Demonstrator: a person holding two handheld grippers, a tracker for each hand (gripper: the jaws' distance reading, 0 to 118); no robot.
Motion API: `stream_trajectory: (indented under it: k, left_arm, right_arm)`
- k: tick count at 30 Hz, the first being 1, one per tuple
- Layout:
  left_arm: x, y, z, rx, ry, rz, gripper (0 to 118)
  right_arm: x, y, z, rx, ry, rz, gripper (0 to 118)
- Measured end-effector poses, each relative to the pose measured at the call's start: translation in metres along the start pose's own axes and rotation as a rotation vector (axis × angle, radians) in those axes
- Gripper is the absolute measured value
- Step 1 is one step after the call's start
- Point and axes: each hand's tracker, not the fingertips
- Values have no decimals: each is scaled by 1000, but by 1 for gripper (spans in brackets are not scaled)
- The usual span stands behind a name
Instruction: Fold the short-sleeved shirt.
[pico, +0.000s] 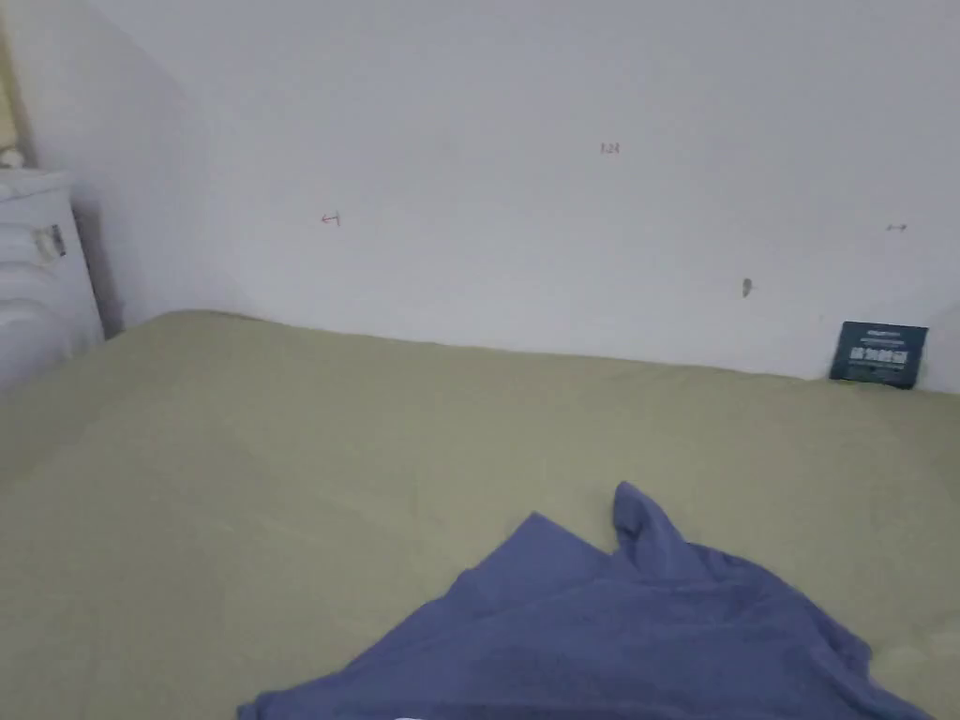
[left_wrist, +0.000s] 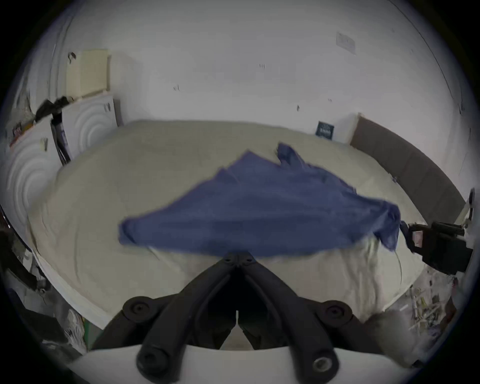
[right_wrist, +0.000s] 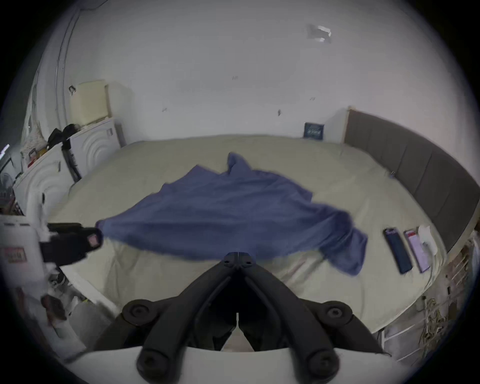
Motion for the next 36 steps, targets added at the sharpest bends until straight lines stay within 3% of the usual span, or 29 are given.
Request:
stream_trajectory:
  k: [3, 7, 8, 9, 10, 11, 13, 14, 17, 20, 22, 23, 24, 25, 27, 30, 34, 35, 36]
  left_arm:
    - [-23, 0, -6, -13, -8, 89, 0]
    - [-79, 30, -9, 21, 49, 107, 4]
    - [-94, 37, -12, 17, 61, 165, 22]
    - [-117, 46, -20, 1, 48, 212, 57]
    - [-130, 51, -29, -28, 35, 265, 109]
    - [-141, 54, -37, -37, 55, 331, 118]
    - [-166, 62, -53, -10, 16, 420, 118]
    - [-173, 67, -63, -65, 74, 437, 118]
    - [-181, 76, -85, -133, 206, 371, 118]
    - [-178, 78, -109, -213, 205, 287, 109]
    - [-173, 74, -119, -300, 242, 242, 75]
    - [-168, 72, -115, -254, 347, 210, 70]
    - [-165, 70, -107, -180, 273, 230, 47]
    - [-168, 70, -101, -148, 257, 237, 0]
    - [-166, 67, -93, -98, 140, 287, 1]
    - [-155, 72, -88, -104, 214, 218, 1]
    - [-157, 72, -86, -89, 171, 217, 1]
    - [-158, 72, -86, -89, 179, 234, 1]
    - [-159, 72, -86, -80, 189, 244, 1]
  right_arm:
    - [0, 0, -4, 6, 13, -5, 0]
    - [4, 14, -8, 19, 33, -25, 0]
    - [5, 18, -10, 23, 36, -28, 0]
    - [5, 24, -12, 27, 38, -35, 0]
    - [11, 26, -15, 31, 42, -41, 0]
    - [12, 30, -17, 36, 45, -49, 0]
    - [13, 40, -21, 38, 57, -57, 0]
    - [17, 42, -22, 46, 56, -57, 0]
    - [19, 52, -27, 51, 46, -46, 0]
    - [29, 56, -33, 44, 42, -43, 0]
    - [36, 60, -38, 35, 32, -53, 0]
    - [38, 61, -39, 35, 28, -54, 0]
    - [38, 62, -41, 37, 26, -56, 0]
    - [38, 64, -44, 39, 20, -60, 0]
    - [47, 67, -51, 38, 18, -62, 0]
    - [61, 84, -70, 44, 40, -71, 0]
    - [99, 138, -130, 50, 165, -58, 3]
    - [110, 158, -153, 17, 213, -42, 12]
    - [119, 177, -177, -19, 261, -16, 38]
